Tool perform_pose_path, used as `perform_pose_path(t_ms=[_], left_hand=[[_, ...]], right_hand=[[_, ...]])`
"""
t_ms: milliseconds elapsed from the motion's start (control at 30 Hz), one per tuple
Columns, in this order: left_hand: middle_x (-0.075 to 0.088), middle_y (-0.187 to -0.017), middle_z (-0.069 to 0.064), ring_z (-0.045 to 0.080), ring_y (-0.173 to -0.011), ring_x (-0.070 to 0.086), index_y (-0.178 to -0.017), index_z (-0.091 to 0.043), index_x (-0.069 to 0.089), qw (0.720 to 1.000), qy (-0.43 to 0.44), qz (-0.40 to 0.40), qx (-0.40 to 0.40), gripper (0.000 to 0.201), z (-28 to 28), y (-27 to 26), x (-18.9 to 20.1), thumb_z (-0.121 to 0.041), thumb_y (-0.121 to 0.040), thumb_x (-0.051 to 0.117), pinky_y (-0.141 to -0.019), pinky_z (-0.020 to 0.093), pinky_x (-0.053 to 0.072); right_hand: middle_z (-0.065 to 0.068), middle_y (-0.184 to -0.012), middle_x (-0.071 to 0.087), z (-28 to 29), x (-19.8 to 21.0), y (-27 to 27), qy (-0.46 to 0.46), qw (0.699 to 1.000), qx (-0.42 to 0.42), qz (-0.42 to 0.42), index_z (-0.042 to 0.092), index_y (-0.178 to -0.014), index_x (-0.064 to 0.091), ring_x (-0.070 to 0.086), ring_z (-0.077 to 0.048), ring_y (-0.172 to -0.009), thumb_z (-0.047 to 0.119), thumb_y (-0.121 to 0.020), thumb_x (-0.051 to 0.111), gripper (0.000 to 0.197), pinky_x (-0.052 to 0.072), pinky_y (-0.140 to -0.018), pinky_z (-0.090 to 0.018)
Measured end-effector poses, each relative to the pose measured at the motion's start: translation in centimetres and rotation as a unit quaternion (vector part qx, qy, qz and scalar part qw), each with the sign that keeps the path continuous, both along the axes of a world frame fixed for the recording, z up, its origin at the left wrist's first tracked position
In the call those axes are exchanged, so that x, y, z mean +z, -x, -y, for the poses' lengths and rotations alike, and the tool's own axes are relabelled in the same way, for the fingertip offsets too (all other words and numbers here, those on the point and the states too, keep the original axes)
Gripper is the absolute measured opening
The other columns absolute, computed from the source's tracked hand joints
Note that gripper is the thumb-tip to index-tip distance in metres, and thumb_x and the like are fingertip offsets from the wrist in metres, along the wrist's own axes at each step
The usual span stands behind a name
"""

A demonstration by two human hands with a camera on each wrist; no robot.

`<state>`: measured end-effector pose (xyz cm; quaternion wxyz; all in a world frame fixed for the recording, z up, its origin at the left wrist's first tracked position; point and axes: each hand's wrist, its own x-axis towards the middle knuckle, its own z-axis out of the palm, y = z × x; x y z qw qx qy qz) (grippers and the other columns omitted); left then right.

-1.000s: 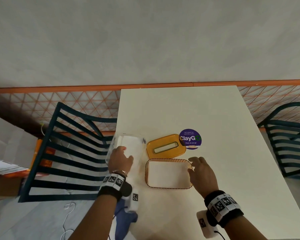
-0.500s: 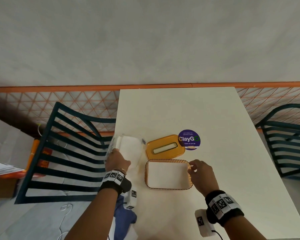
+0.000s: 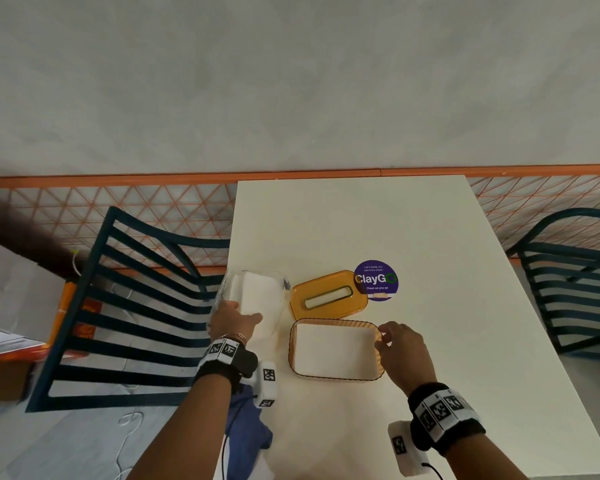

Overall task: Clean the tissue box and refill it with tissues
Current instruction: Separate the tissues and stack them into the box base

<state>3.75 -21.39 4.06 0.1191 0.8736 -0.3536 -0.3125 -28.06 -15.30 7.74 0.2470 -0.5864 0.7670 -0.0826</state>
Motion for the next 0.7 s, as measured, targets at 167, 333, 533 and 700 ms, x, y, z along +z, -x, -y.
perform_pose_path(t_ms=[167,333,533,700], left_hand=[[0.073,-0.104,0.006,0.031,-0.104,0.066,-0.112,-0.017,0.074,0.997,-0.022,-0.074,-0.019,0.044,-0.1,-0.4,-0.4,-0.049,-0.081,0.076,-0.097,0.05,0.055],[0.072,-0.11,0.006,0.027,-0.103,0.066,-0.118,-0.014,0.069,0.986,0.09,-0.136,0.035,0.04,-0.7,-0.2,1.8,-0.035,-0.085,0.077,-0.087,0.042,0.058],[0.079,-0.099,-0.004,0.02,-0.095,0.074,-0.102,-0.026,0.075,0.947,0.186,-0.256,-0.049,0.027,-2.8,0.2,8.1,-0.032,-0.078,0.087,-0.084,0.042,0.063],[0.081,-0.098,0.001,0.025,-0.092,0.078,-0.097,-0.023,0.081,0.911,0.118,-0.354,-0.173,0.024,-4.0,1.6,12.6,-0.022,-0.075,0.091,-0.082,0.043,0.064]], right_hand=[[-0.003,-0.115,0.071,0.0,0.6,-0.1,-0.007,1.0,-0.002,-0.005,0.015,-0.122,0.067,0.068,-0.019,-0.096,0.019,-0.091,0.07,0.031,0.056,-0.082,-0.03],[0.001,-0.122,0.066,0.3,2.2,-0.5,0.027,1.0,0.011,-0.001,0.021,-0.128,0.062,0.068,-0.018,-0.099,0.037,-0.087,0.075,0.046,0.052,-0.081,-0.027],[0.012,-0.126,0.062,2.0,4.4,-2.3,-0.012,0.979,0.021,0.202,0.027,-0.133,0.054,0.064,-0.012,-0.109,0.065,-0.073,0.077,0.075,0.055,-0.094,-0.032],[0.001,-0.135,0.063,2.9,5.6,-3.2,-0.144,0.845,-0.033,0.514,0.024,-0.149,0.037,0.064,-0.019,-0.121,0.061,-0.064,0.086,0.105,0.05,-0.106,-0.047]])
